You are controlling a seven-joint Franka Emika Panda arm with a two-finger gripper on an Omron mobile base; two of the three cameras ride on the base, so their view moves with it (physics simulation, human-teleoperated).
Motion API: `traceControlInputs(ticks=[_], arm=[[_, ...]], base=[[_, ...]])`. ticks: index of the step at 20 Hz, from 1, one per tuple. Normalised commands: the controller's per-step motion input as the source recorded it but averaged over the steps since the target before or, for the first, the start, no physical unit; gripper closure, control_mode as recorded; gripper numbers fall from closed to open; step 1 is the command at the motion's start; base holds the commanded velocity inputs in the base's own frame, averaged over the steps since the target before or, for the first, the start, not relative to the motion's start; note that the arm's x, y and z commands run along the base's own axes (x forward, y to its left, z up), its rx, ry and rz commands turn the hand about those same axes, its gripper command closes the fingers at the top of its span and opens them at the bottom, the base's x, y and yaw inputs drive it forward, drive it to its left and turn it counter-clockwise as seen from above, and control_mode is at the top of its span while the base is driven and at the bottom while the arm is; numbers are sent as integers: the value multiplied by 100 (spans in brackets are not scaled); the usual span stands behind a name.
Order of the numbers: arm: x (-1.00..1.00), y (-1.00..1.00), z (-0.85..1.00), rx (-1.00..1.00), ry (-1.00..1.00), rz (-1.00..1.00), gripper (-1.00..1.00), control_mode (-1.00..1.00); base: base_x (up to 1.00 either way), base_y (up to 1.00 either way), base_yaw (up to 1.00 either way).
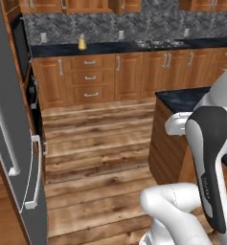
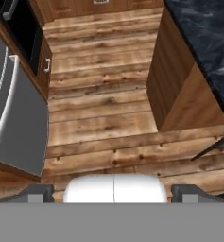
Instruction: There is a tray on the dining counter. Grab the cup, mug, and pitcher and place them on the tray. The pitcher may be placed next to the tray if it cannot fit the tray.
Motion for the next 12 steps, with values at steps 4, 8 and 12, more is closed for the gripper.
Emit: traceControlInputs(ticks=[4, 8, 12], arm=[[0, 0, 0, 0, 0, 0, -100, 100], [0, 0, 0, 0, 0, 0, -100, 100], [0, 0, 0, 0, 0, 0, -100, 100]], base=[[100, 3, -20], [100, 0, -9], [100, 0, -1]])
